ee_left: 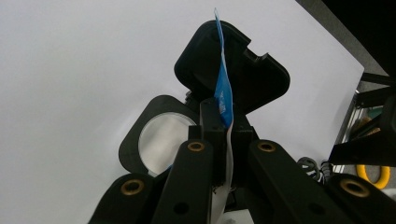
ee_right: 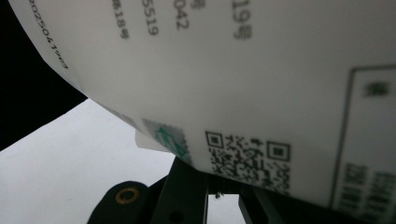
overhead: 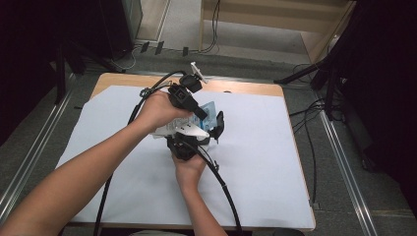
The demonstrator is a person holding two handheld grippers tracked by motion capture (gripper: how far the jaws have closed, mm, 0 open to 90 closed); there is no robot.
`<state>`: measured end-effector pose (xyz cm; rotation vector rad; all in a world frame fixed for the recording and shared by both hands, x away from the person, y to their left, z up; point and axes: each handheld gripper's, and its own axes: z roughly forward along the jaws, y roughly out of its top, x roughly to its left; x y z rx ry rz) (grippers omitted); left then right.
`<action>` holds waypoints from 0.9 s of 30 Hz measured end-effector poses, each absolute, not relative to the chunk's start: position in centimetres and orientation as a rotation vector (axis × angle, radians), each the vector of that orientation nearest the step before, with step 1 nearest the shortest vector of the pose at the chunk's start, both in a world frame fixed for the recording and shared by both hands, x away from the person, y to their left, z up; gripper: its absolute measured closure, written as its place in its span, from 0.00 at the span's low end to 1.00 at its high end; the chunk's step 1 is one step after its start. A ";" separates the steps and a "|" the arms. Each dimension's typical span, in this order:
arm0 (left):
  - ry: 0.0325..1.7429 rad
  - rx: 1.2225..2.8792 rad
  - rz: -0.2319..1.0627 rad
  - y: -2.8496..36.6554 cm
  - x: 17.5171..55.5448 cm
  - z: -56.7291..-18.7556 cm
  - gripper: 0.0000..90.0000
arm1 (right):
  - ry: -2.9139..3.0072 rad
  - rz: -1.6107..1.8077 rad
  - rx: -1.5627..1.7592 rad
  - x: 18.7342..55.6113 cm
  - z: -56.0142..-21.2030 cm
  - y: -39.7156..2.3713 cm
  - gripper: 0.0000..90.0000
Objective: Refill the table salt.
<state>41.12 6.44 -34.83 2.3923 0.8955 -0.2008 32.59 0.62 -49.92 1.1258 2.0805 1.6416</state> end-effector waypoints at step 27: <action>0.903 2.346 -0.192 6.4 41.3 -34.7 1.00 | 2.062 1.638 1.128 32.4 -49.7 0.3 1.00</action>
